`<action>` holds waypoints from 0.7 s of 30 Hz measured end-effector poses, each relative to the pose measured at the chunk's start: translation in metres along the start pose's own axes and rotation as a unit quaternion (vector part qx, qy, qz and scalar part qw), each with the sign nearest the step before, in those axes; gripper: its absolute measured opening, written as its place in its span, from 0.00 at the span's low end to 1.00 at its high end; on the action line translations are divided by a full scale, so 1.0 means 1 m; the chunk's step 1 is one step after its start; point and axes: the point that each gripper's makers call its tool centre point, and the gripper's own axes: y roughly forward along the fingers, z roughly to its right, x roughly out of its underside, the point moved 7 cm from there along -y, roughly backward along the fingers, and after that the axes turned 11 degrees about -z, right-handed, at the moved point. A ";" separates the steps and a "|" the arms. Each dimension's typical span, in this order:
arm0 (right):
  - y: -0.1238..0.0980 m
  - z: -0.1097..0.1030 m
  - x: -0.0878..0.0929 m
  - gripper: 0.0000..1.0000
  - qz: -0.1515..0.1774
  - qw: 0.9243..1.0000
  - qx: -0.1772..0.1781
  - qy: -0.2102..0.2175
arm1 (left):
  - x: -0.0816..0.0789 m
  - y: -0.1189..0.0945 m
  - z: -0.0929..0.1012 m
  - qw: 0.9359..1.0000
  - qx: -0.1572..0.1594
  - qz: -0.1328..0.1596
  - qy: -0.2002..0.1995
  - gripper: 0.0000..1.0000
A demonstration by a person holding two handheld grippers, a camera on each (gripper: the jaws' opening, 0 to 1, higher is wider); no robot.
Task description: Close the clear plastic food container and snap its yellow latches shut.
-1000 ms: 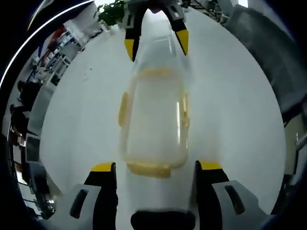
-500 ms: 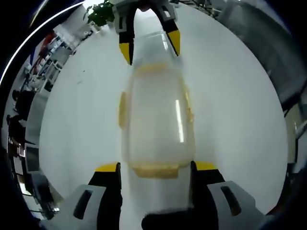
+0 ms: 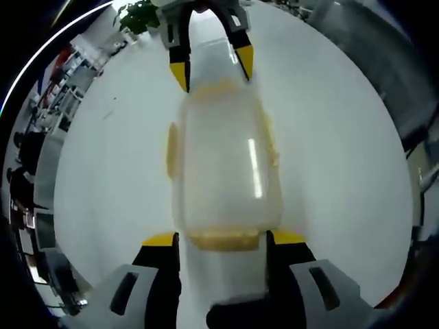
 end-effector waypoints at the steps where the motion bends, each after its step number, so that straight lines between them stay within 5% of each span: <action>1: 0.001 0.000 -0.001 0.48 -0.002 1.000 0.000 -0.001 | 0.001 0.001 -0.001 1.000 -0.001 -0.001 0.001 0.46; 21: 0.010 0.000 0.000 0.38 -0.032 0.999 -0.012 0.011 | -0.001 0.005 -0.001 0.999 0.047 -0.017 -0.011 0.38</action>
